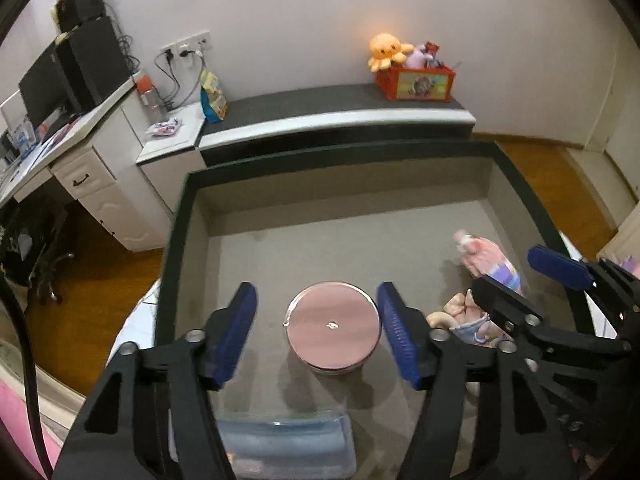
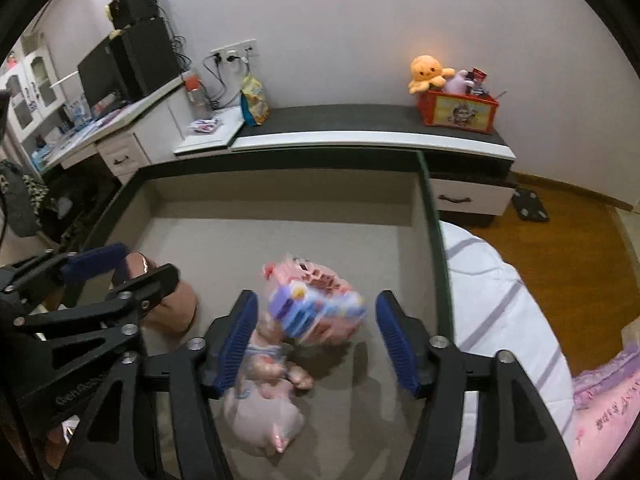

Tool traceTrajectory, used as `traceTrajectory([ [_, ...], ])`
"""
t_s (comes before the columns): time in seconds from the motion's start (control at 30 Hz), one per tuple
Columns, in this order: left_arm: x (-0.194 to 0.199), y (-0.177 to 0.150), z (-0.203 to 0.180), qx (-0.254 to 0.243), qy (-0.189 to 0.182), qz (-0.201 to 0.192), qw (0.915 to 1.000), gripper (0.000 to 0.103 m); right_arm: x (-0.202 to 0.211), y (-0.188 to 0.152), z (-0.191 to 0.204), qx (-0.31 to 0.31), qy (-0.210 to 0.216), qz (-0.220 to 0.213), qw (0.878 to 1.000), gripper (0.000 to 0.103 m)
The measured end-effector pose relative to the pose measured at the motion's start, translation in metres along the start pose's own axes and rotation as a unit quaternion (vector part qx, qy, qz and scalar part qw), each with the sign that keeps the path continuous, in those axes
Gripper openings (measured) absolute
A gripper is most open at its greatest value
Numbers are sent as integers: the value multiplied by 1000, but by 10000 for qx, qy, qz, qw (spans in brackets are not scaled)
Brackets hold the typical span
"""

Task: Organize rigid objects
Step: 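Release the canister and donut in the box and withdraw both tools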

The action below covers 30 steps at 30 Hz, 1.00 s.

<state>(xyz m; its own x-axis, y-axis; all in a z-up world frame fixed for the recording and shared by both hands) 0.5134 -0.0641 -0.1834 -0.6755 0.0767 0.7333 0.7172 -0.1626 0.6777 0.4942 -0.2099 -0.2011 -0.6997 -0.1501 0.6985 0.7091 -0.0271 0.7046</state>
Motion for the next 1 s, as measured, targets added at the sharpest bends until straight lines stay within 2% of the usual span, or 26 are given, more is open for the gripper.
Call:
traceTrajectory([
  [0.13,33,-4,11,218,-107,-329,9992,82,24,2,1,-144,244,-219,9994,90],
  [0.17,44,-7,12,198,-88,-436,9988,84,33,4,1,-155,263,-339,9990,94],
  [0.2,59,-11,13,189,-85,-598,9980,87,49,3,2,-151,324,-511,9981,103],
  [0.37,138,-36,15,314,25,-1398,9897,88,112,-6,22,146,356,-1084,9934,103],
  [0.57,239,-88,12,421,158,-2282,9726,88,195,-38,45,522,107,-1898,9804,103],
  [0.77,314,-135,5,370,251,-2791,9592,90,271,-81,59,571,61,-2430,9683,103],
  [1.0,378,-180,-4,160,578,-3355,9401,92,329,-127,68,549,-38,-2775,9591,103],
])
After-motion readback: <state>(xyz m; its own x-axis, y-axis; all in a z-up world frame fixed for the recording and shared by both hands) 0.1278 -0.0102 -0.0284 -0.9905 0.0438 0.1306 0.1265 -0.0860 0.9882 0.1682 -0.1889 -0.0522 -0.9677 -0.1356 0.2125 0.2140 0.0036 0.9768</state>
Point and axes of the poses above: each gripper's, at about its wrist camera, not at the fingertips, and x roughly against the way its jaws point, z to its left, y to its top, the point moved 2 cm from there along -x, roughly the way its jaws point, and after that the axes turned 7 degrees about -z, right-handed, at the moved point
